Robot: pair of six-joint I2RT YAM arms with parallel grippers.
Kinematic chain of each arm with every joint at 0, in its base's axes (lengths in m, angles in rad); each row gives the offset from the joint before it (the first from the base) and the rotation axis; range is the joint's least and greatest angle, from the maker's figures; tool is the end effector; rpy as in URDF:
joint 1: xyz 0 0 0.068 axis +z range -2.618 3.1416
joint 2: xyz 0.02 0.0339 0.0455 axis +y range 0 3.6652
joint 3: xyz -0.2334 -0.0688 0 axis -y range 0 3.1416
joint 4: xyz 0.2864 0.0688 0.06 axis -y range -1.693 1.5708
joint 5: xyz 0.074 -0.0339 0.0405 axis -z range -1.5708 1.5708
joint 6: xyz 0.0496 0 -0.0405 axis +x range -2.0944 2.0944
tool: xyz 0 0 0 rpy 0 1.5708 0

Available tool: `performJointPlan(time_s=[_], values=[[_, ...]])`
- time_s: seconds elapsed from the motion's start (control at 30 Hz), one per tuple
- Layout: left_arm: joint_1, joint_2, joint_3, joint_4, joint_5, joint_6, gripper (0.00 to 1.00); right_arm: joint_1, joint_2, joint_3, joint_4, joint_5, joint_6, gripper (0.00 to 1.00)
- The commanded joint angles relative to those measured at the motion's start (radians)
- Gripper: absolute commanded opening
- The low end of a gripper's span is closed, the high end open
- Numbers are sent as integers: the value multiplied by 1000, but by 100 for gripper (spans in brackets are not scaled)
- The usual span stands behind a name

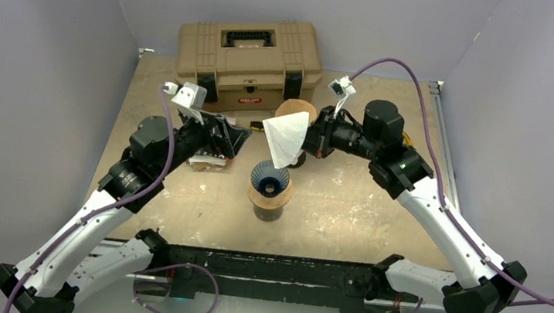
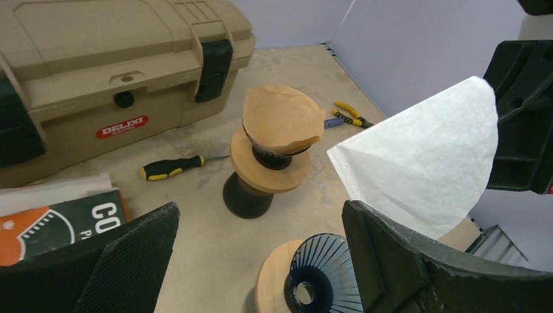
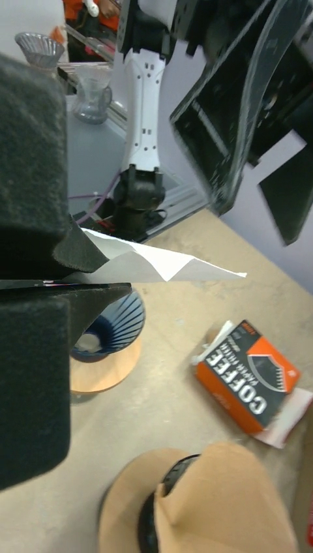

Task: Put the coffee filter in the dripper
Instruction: Place the coffee filter in the coffee dripper.

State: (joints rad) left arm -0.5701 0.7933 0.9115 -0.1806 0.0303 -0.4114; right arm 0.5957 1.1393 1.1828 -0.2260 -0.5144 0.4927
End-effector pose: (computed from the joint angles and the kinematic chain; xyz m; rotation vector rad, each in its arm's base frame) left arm 0.2155 -0.1399 0.3655 0.1580 1.6831 -0.7710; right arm 0.2521 0.2004 0.3766 -0.5014 1.8329 1.2176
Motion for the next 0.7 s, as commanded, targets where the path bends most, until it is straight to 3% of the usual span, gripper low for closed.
performJointPlan(time_s=[0.0, 0.47, 0.57, 0.67], values=[[-1, 0, 93, -109, -49, 94, 96, 4, 16, 65, -164, -4, -79, 0], [-12, 134, 180, -133, 174, 68, 95, 4, 51, 75, -231, 22, -103, 0], [-57, 169, 223, -175, 137, 107, 95, 4, 72, 75, -203, -4, -83, 0], [-137, 200, 270, -212, 8, 157, 95, 5, 104, 84, -178, -16, -63, 0]])
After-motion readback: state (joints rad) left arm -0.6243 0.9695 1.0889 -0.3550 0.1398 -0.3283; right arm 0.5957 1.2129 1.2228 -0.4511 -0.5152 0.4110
